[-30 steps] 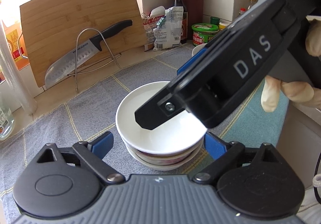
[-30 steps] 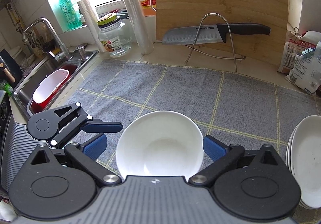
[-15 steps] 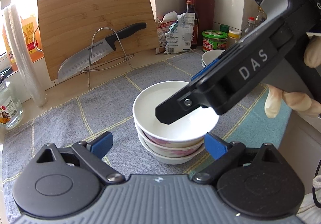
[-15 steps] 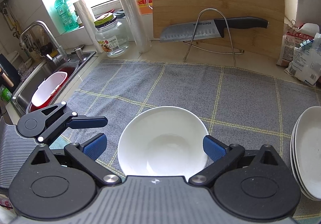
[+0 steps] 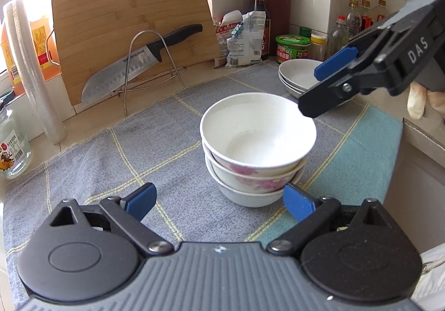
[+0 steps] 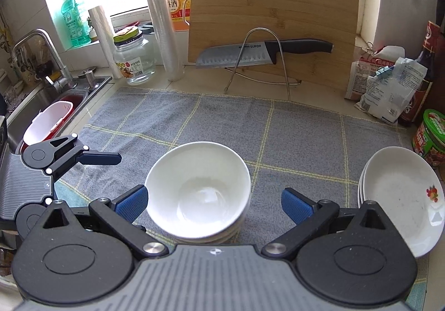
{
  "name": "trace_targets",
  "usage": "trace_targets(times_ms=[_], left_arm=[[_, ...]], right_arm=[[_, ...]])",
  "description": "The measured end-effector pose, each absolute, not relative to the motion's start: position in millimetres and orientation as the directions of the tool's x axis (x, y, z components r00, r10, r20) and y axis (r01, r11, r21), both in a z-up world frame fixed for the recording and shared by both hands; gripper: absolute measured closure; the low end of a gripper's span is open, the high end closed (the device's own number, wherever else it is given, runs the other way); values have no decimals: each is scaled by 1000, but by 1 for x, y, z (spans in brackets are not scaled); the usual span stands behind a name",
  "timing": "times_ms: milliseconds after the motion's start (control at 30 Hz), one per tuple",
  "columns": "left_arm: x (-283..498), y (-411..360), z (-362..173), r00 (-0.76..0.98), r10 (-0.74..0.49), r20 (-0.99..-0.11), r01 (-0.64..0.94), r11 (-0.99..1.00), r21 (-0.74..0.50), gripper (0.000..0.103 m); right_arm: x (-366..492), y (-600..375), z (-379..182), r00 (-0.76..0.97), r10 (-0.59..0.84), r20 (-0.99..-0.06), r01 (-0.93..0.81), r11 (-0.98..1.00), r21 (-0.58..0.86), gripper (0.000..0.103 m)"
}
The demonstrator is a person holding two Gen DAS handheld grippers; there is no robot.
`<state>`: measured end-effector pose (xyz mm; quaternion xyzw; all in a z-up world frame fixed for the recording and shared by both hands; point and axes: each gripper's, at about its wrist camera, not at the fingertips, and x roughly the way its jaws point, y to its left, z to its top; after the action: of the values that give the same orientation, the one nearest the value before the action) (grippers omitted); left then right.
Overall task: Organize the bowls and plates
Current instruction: 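Grasp the stack of three bowls from both sides with both grippers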
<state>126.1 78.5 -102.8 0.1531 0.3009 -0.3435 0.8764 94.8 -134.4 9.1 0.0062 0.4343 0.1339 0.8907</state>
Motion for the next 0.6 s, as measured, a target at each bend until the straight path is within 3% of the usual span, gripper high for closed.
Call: trace_targets(times_ms=[333, 600], left_arm=[[141, 75, -134, 515, -477, -712, 672, 741, -10, 5], [143, 54, -153, 519, -382, -764, 607, 795, 15, 6]], right_arm=[[90, -130, -54, 483, 181, -857, -254, 965, 60, 0], [107, -129, -100, 414, 201, -888, -355, 934, 46, 0]])
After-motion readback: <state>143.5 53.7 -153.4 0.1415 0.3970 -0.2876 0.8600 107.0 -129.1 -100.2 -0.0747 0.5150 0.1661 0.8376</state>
